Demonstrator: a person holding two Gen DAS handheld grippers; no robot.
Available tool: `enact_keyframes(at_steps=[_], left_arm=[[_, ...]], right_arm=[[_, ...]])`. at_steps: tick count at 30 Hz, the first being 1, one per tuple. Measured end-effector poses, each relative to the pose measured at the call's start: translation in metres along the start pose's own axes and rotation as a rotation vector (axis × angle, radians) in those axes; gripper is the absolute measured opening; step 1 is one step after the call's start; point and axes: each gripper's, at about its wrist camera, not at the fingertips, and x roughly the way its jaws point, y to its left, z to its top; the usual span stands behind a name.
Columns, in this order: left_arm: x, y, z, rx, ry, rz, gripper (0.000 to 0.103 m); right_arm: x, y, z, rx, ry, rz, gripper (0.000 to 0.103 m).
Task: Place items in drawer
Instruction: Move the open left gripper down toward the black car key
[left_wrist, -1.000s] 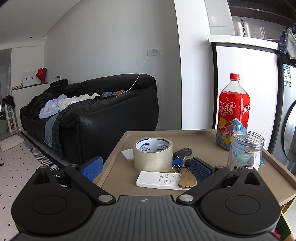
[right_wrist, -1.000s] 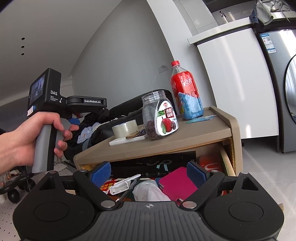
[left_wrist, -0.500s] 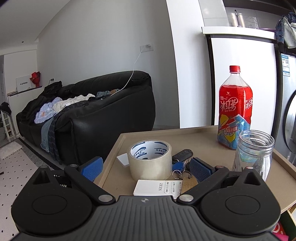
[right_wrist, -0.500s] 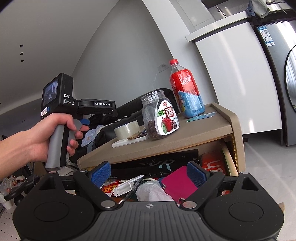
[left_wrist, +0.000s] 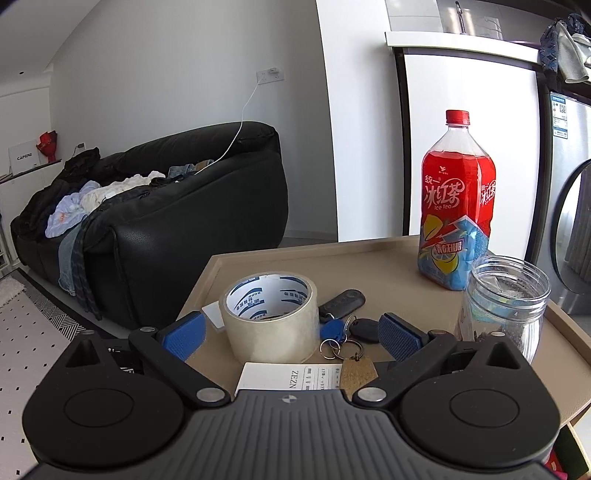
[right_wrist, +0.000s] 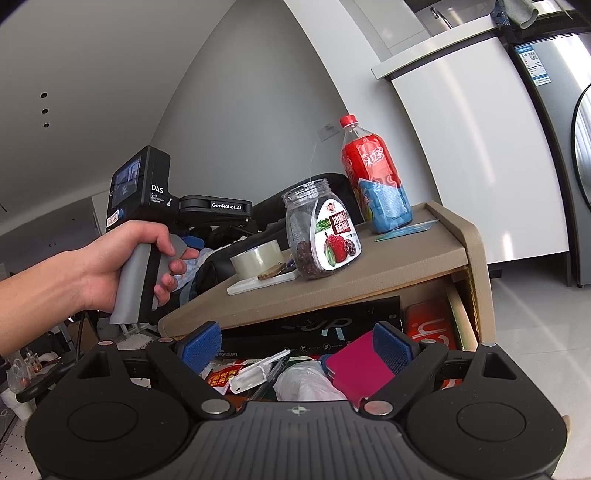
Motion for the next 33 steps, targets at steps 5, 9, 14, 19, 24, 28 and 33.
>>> enact_keyframes(at_steps=[5, 9, 14, 19, 24, 28, 33], left_arm=[[0.005, -0.005, 0.005, 0.009, -0.007, -0.012, 0.102], [0.012, -0.007, 0.008, 0.001, -0.007, -0.007, 0.102], [0.025, -0.012, 0.009, 0.012, 0.013, -0.007, 0.102], [0.039, -0.012, 0.015, 0.034, 0.054, -0.038, 0.099], [0.05, -0.011, 0.02, -0.012, 0.101, -0.099, 0.089], [0.058, -0.01, 0.024, -0.028, 0.116, -0.126, 0.089], [0.068, -0.009, 0.028, -0.038, 0.124, -0.149, 0.087]], right_arm=[[0.0, -0.002, 0.001, 0.013, 0.002, 0.018, 0.092], [0.0, -0.002, 0.001, 0.018, 0.005, 0.027, 0.092], [0.0, -0.002, 0.001, 0.025, 0.003, 0.029, 0.092], [0.001, -0.005, 0.003, 0.041, -0.003, 0.037, 0.092], [0.0, -0.008, 0.003, 0.052, -0.007, 0.041, 0.092], [0.0, -0.008, 0.003, 0.048, -0.004, 0.047, 0.092], [0.0, -0.009, 0.003, 0.059, -0.004, 0.054, 0.092]])
